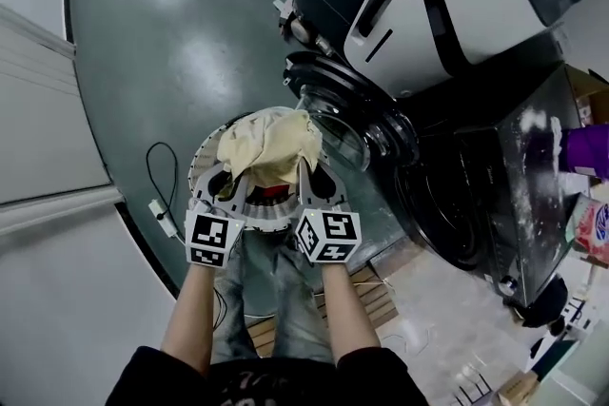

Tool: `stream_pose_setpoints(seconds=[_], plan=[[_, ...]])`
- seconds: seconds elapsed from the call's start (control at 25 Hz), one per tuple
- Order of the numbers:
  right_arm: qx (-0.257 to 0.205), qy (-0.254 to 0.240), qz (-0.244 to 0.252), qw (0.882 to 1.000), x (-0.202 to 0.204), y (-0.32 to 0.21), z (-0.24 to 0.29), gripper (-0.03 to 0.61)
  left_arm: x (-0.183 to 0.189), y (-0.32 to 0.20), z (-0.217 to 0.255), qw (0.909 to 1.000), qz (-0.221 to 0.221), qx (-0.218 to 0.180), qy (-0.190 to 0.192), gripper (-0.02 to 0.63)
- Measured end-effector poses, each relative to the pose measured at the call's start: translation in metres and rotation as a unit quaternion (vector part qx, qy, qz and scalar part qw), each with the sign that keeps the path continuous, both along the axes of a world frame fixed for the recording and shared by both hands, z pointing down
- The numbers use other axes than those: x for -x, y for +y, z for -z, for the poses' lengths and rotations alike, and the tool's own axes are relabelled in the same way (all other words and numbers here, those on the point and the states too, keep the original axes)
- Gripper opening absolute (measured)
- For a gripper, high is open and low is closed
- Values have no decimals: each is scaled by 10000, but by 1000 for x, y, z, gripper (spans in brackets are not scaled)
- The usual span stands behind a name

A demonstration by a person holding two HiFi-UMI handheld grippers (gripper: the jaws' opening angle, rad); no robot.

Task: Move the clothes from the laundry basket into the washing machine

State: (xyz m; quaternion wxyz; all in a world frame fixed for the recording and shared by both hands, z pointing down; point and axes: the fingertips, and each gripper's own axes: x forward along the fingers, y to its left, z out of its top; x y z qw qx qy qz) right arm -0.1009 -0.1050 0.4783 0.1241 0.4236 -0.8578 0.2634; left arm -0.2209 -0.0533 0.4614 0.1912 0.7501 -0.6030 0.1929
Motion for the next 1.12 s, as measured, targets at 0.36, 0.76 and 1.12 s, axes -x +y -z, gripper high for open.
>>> stream_pose_setpoints(seconds=[0.36, 0.76, 1.12], plan=[[-742, 38, -523, 9959, -13, 25, 103, 38, -4, 7, 100, 9952, -672, -700, -76, 61], [-1473, 98, -1546, 9769, -83, 65, 200, 38, -71, 20, 194, 9732, -1741, -1500, 60, 61], [-1840, 154, -2648, 9465, -220, 107, 258, 38, -212, 31, 251, 9424, -2750, -1887, 242, 61]])
